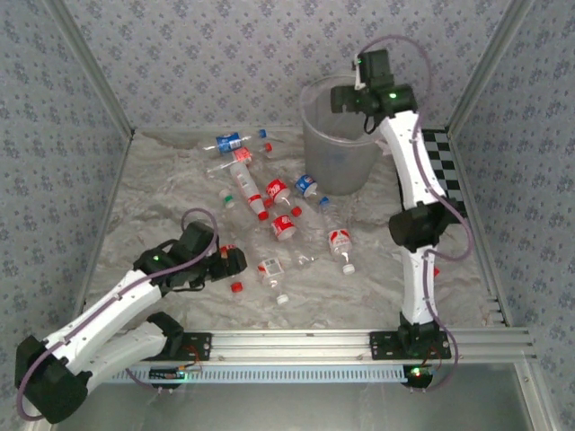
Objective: Put the plastic bottles in the bin
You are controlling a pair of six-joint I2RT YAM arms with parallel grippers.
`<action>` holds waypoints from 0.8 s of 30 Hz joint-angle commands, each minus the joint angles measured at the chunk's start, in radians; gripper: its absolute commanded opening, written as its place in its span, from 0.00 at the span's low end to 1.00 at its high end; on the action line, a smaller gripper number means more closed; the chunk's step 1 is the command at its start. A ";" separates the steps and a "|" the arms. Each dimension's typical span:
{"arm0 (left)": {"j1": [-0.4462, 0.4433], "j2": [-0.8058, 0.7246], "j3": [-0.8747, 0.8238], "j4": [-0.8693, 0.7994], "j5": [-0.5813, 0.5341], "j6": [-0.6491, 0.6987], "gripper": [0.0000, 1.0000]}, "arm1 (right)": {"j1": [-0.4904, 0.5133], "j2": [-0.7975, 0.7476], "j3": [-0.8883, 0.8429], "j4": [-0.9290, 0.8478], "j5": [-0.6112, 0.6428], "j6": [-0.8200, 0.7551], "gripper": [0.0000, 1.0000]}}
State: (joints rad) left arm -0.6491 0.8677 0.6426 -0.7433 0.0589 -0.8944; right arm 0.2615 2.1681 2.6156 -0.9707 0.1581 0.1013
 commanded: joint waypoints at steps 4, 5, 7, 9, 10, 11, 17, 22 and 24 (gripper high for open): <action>-0.036 0.030 -0.067 0.058 -0.020 -0.099 0.98 | -0.035 -0.277 -0.216 0.029 -0.084 0.075 1.00; -0.036 0.033 -0.079 0.058 -0.044 -0.103 0.97 | -0.034 -0.320 -0.286 0.053 -0.107 0.086 1.00; -0.037 0.037 -0.108 0.123 -0.098 -0.117 0.97 | -0.030 -0.415 -0.440 0.107 -0.163 0.114 1.00; -0.036 0.049 -0.138 0.185 -0.114 -0.131 0.97 | -0.024 -0.496 -0.571 0.130 -0.210 0.139 1.00; -0.036 0.060 -0.150 0.214 -0.109 -0.133 0.97 | -0.018 -0.548 -0.647 0.143 -0.221 0.153 1.00; -0.037 0.068 -0.157 0.230 -0.109 -0.133 0.97 | -0.013 -0.596 -0.731 0.166 -0.228 0.165 1.00; -0.030 0.071 -0.182 0.262 -0.198 -0.126 0.88 | -0.009 -0.969 -1.210 0.329 -0.353 0.185 1.00; -0.006 0.090 -0.203 0.297 -0.233 -0.127 0.78 | -0.025 -1.305 -1.555 0.430 -0.280 0.278 1.00; 0.007 0.105 -0.214 0.332 -0.221 -0.120 0.74 | -0.034 -1.364 -1.660 0.489 -0.357 0.329 1.00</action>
State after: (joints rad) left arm -0.6579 0.9550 0.4480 -0.4606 -0.1326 -1.0195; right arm 0.2390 0.8566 1.0649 -0.6014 -0.1333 0.3397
